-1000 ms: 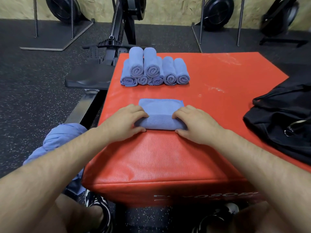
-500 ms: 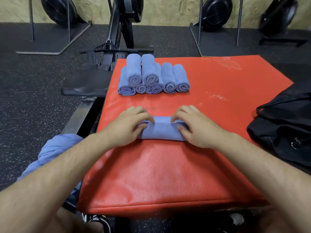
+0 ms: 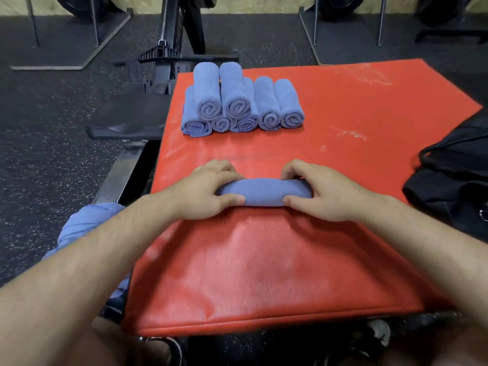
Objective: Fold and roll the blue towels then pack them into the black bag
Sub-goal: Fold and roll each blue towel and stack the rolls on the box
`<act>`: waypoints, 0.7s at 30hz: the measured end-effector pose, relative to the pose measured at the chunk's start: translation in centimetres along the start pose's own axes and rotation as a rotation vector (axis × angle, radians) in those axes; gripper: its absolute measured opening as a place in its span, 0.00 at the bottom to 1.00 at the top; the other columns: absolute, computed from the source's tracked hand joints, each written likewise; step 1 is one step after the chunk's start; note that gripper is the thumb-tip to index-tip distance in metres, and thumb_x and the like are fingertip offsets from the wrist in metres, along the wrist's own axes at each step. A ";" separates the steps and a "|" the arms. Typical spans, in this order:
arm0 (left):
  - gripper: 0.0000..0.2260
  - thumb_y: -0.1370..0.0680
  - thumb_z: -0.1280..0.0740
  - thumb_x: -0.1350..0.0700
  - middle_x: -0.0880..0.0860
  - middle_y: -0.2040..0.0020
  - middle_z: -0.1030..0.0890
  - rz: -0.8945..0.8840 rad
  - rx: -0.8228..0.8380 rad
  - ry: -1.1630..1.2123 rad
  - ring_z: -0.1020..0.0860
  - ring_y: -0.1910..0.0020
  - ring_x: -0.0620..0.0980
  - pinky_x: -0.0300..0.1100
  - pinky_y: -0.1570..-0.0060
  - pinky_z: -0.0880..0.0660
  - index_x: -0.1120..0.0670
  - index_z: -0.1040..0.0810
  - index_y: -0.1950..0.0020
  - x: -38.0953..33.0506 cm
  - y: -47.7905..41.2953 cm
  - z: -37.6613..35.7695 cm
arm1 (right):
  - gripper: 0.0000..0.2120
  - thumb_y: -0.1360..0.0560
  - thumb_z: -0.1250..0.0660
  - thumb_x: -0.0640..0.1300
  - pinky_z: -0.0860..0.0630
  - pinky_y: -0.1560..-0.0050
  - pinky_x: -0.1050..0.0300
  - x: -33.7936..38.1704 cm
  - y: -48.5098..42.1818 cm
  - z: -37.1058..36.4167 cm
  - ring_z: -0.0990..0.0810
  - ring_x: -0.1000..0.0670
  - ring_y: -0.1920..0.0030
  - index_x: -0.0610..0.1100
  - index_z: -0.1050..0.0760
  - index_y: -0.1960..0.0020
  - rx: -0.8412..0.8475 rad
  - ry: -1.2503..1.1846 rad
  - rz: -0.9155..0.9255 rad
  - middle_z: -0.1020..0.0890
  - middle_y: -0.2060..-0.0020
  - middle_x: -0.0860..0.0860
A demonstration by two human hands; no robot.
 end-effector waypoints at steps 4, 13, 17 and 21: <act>0.23 0.23 0.39 0.45 0.47 0.38 0.30 -0.005 -0.096 -0.099 0.34 0.39 0.48 0.50 0.38 0.36 0.44 0.27 0.28 -0.9 -0.5 0.7 | 0.16 0.26 0.38 0.55 0.29 0.43 0.52 -0.3 -0.9 -0.1 0.27 0.50 0.47 0.46 0.24 0.44 -0.059 0.098 -0.025 0.22 0.49 0.52; 0.26 0.22 0.40 0.35 0.47 0.37 0.26 -0.029 -0.103 -0.318 0.27 0.38 0.51 0.50 0.41 0.33 0.44 0.33 0.27 -1.0 -2.7 -0.3 | 0.20 0.23 0.36 0.59 0.27 0.38 0.47 -0.6 -1.6 0.1 0.25 0.47 0.41 0.55 0.30 0.33 -0.113 0.204 -0.008 0.27 0.40 0.54; 0.30 0.23 0.35 0.36 0.49 0.34 0.27 0.009 -0.033 -0.311 0.28 0.36 0.54 0.50 0.40 0.32 0.44 0.38 0.23 0.4 -4.0 -0.4 | 0.30 0.27 0.28 0.54 0.31 0.31 0.51 -2.0 -2.1 -0.2 0.27 0.49 0.35 0.55 0.32 0.28 -0.058 0.061 -0.035 0.27 0.37 0.53; 0.34 0.25 0.31 0.36 0.51 0.34 0.27 0.000 0.024 -0.225 0.28 0.37 0.54 0.49 0.36 0.32 0.44 0.39 0.22 1.2 -4.5 -0.2 | 0.32 0.28 0.25 0.50 0.34 0.30 0.56 -2.6 -2.2 -0.1 0.27 0.52 0.36 0.55 0.32 0.27 -0.071 -0.001 -0.058 0.26 0.38 0.53</act>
Point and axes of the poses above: each hand's wrist, its own y-axis away from the middle knuckle, its own z-axis out of the back of the hand, x = y × z, the point moved 7 cm from there along -y, towards the middle knuckle
